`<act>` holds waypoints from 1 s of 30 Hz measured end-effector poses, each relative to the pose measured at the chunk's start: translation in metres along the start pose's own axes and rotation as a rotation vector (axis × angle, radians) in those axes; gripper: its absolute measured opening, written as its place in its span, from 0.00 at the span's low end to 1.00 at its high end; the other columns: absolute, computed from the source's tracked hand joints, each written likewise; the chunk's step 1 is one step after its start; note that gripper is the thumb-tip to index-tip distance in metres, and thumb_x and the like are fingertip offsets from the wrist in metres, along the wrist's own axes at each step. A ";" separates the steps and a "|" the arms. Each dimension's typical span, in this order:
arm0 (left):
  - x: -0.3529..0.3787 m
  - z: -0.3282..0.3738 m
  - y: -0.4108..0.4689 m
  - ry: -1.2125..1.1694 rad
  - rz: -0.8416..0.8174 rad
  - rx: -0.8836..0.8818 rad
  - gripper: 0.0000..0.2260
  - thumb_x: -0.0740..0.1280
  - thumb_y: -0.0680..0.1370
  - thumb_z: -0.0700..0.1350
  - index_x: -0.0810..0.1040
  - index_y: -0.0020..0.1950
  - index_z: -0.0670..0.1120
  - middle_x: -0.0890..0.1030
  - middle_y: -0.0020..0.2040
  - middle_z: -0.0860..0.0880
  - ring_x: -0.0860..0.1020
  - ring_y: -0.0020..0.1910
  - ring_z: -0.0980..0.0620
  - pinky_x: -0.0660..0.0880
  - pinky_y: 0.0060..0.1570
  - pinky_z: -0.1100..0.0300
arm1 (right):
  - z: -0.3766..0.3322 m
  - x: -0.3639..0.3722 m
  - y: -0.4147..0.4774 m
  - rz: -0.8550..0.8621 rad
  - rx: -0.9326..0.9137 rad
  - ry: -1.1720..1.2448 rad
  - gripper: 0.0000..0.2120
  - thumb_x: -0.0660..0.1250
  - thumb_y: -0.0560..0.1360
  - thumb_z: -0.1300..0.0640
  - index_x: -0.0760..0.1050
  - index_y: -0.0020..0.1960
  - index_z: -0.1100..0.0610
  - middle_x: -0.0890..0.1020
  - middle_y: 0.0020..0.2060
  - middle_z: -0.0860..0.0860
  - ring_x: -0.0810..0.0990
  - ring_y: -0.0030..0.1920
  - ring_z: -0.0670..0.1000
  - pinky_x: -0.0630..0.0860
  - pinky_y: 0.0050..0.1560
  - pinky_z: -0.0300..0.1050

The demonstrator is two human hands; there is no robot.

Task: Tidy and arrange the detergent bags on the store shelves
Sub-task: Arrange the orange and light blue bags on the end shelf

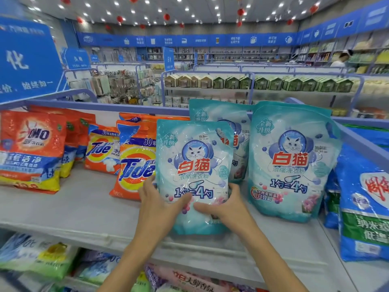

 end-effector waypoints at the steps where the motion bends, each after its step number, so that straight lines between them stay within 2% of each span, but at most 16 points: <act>1: 0.002 -0.004 0.002 -0.083 -0.045 -0.074 0.43 0.83 0.63 0.58 0.64 0.69 0.50 0.75 0.63 0.51 0.78 0.58 0.53 0.78 0.59 0.52 | -0.002 -0.001 0.001 -0.012 0.013 0.053 0.36 0.86 0.60 0.63 0.68 0.59 0.51 0.83 0.49 0.43 0.84 0.40 0.36 0.78 0.35 0.31; 3: 0.010 -0.009 0.002 -0.271 -0.198 -0.189 0.33 0.83 0.67 0.51 0.71 0.65 0.46 0.84 0.55 0.51 0.84 0.51 0.52 0.81 0.48 0.58 | -0.004 -0.001 0.003 -0.040 0.031 0.141 0.32 0.84 0.60 0.70 0.74 0.57 0.55 0.86 0.45 0.45 0.86 0.38 0.40 0.78 0.32 0.33; 5: 0.015 -0.006 0.001 -0.354 -0.304 -0.181 0.25 0.81 0.69 0.43 0.79 0.64 0.45 0.88 0.52 0.50 0.86 0.49 0.51 0.83 0.45 0.59 | -0.003 0.001 0.001 -0.038 0.028 0.176 0.32 0.83 0.58 0.72 0.77 0.57 0.56 0.88 0.45 0.48 0.88 0.41 0.46 0.81 0.35 0.37; 7: 0.015 -0.003 0.000 -0.389 -0.325 -0.142 0.23 0.81 0.69 0.39 0.80 0.62 0.46 0.88 0.50 0.50 0.87 0.48 0.51 0.83 0.44 0.59 | 0.000 0.001 -0.003 -0.011 -0.001 0.223 0.32 0.82 0.58 0.75 0.79 0.57 0.56 0.89 0.48 0.52 0.88 0.45 0.50 0.83 0.38 0.42; 9: 0.016 -0.001 0.002 -0.434 -0.316 -0.124 0.25 0.81 0.67 0.36 0.79 0.61 0.47 0.88 0.50 0.50 0.87 0.48 0.51 0.83 0.42 0.59 | 0.003 -0.003 -0.004 0.041 -0.041 0.248 0.33 0.82 0.57 0.76 0.79 0.57 0.55 0.89 0.48 0.51 0.88 0.46 0.51 0.83 0.39 0.43; 13: 0.037 0.014 0.015 -0.441 -0.320 -0.042 0.27 0.82 0.66 0.37 0.78 0.61 0.49 0.88 0.51 0.51 0.87 0.49 0.51 0.84 0.46 0.55 | -0.004 -0.027 0.003 0.185 -0.137 0.228 0.34 0.82 0.55 0.75 0.80 0.56 0.52 0.89 0.46 0.46 0.88 0.46 0.48 0.84 0.41 0.46; 16: 0.066 0.030 0.035 -0.446 -0.349 0.028 0.27 0.81 0.68 0.35 0.76 0.62 0.50 0.87 0.53 0.53 0.86 0.51 0.53 0.83 0.47 0.59 | -0.012 -0.050 0.022 0.267 -0.185 0.190 0.33 0.81 0.58 0.76 0.78 0.55 0.51 0.88 0.44 0.44 0.87 0.42 0.42 0.82 0.36 0.39; 18: 0.084 0.035 0.050 -0.402 -0.358 0.058 0.28 0.82 0.68 0.37 0.75 0.64 0.48 0.87 0.54 0.53 0.85 0.53 0.53 0.83 0.53 0.55 | -0.015 -0.059 0.035 0.282 -0.195 0.125 0.30 0.81 0.62 0.74 0.78 0.58 0.52 0.87 0.47 0.44 0.86 0.42 0.40 0.80 0.34 0.36; 20: 0.096 0.034 0.062 -0.359 -0.349 0.063 0.25 0.81 0.69 0.39 0.76 0.62 0.47 0.86 0.54 0.52 0.85 0.51 0.55 0.81 0.58 0.51 | -0.012 -0.061 0.046 0.263 -0.198 0.025 0.26 0.79 0.68 0.70 0.78 0.61 0.54 0.86 0.49 0.45 0.85 0.43 0.39 0.80 0.36 0.34; 22: 0.101 0.030 0.069 -0.319 -0.344 0.060 0.21 0.80 0.70 0.38 0.77 0.60 0.48 0.85 0.54 0.51 0.84 0.49 0.59 0.81 0.57 0.54 | -0.008 -0.062 0.050 0.248 -0.192 -0.033 0.24 0.78 0.71 0.68 0.77 0.63 0.53 0.86 0.51 0.44 0.84 0.45 0.37 0.82 0.43 0.36; 23: 0.104 0.027 0.071 -0.312 -0.334 0.063 0.22 0.80 0.70 0.39 0.77 0.60 0.48 0.85 0.55 0.51 0.84 0.51 0.57 0.80 0.58 0.54 | -0.007 -0.062 0.051 0.247 -0.188 -0.054 0.24 0.78 0.71 0.66 0.76 0.63 0.52 0.85 0.52 0.43 0.84 0.46 0.37 0.81 0.45 0.34; 25: 0.105 0.024 0.071 -0.313 -0.317 0.071 0.21 0.81 0.70 0.39 0.77 0.58 0.50 0.85 0.54 0.54 0.83 0.54 0.55 0.79 0.59 0.54 | -0.011 -0.064 0.045 0.283 -0.192 -0.169 0.22 0.79 0.71 0.60 0.74 0.60 0.50 0.82 0.48 0.40 0.80 0.45 0.36 0.75 0.41 0.27; 26: 0.105 0.023 0.071 -0.300 -0.316 0.071 0.20 0.80 0.70 0.39 0.77 0.56 0.52 0.84 0.52 0.57 0.83 0.53 0.57 0.79 0.58 0.57 | -0.012 -0.066 0.043 0.328 -0.196 -0.233 0.22 0.80 0.71 0.57 0.73 0.59 0.50 0.81 0.47 0.40 0.80 0.44 0.39 0.72 0.39 0.28; 27: 0.105 0.023 0.070 -0.295 -0.312 0.081 0.20 0.81 0.70 0.40 0.76 0.54 0.54 0.83 0.50 0.60 0.83 0.52 0.60 0.79 0.56 0.60 | -0.012 -0.068 0.042 0.370 -0.206 -0.279 0.22 0.80 0.70 0.56 0.73 0.58 0.51 0.81 0.47 0.42 0.80 0.45 0.44 0.73 0.40 0.32; 29: 0.106 0.020 0.071 -0.293 -0.306 0.072 0.24 0.82 0.68 0.44 0.77 0.59 0.52 0.84 0.53 0.57 0.83 0.51 0.60 0.81 0.57 0.57 | -0.013 -0.067 0.041 0.419 -0.210 -0.324 0.22 0.80 0.70 0.55 0.74 0.58 0.54 0.84 0.50 0.48 0.82 0.49 0.51 0.75 0.45 0.43; 30: 0.106 0.020 0.071 -0.288 -0.302 0.069 0.27 0.83 0.67 0.46 0.76 0.62 0.50 0.84 0.56 0.55 0.84 0.53 0.57 0.81 0.57 0.54 | -0.015 -0.066 0.041 0.432 -0.213 -0.332 0.21 0.80 0.70 0.56 0.74 0.59 0.55 0.84 0.51 0.50 0.83 0.50 0.53 0.74 0.46 0.45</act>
Point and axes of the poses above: each hand's wrist, its own y-axis towards the middle knuckle, its own x-axis out of the palm, z = x × y, the point moved 5 cm from there along y, towards the middle knuckle
